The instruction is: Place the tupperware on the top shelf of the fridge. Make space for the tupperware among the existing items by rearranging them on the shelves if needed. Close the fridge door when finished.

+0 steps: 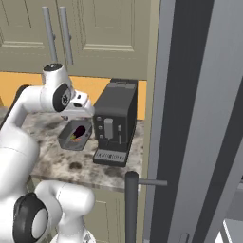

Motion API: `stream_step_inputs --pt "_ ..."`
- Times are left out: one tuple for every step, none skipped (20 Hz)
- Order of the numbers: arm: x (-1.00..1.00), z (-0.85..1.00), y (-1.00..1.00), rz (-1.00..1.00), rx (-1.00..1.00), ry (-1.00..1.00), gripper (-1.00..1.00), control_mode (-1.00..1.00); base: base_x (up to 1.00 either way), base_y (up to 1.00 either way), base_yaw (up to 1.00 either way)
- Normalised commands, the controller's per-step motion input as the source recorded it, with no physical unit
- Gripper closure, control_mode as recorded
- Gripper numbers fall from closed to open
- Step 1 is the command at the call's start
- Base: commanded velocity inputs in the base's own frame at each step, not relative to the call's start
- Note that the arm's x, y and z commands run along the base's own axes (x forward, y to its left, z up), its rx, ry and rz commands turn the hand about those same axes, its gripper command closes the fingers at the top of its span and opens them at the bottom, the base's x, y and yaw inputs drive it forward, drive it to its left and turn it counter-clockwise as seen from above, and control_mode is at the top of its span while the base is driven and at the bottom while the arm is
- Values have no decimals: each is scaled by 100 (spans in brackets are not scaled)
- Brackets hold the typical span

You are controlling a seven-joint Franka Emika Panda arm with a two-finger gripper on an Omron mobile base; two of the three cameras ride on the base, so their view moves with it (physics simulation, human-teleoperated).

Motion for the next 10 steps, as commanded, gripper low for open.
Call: stream_step_inputs --pt "-16 -51 41 -16 0 -7 -100 -100 0 0 0" --pt "-21 -49 51 -15 0 -4 -100 -100 0 0 0" --pt "-28 -41 51 -17 0 -3 -100 -100 0 0 0" --pt "-25 -38 50 -17 0 0 -100 -100 0 0 0" --pt "-18 -34 46 -17 0 0 -100 -100 0 0 0" --pt "-14 -33 42 -19 0 0 -100 -100 0 0 0" --pt "-14 -16 40 -24 0 0 -100 -100 0 0 0" --pt "-7 -19 40 -27 0 0 -100 -100 0 0 0" --pt "0 -22 33 -28 0 0 -100 -100 0 0 0" --pt "0 -25 24 -30 0 2 -100 -100 0 0 0"
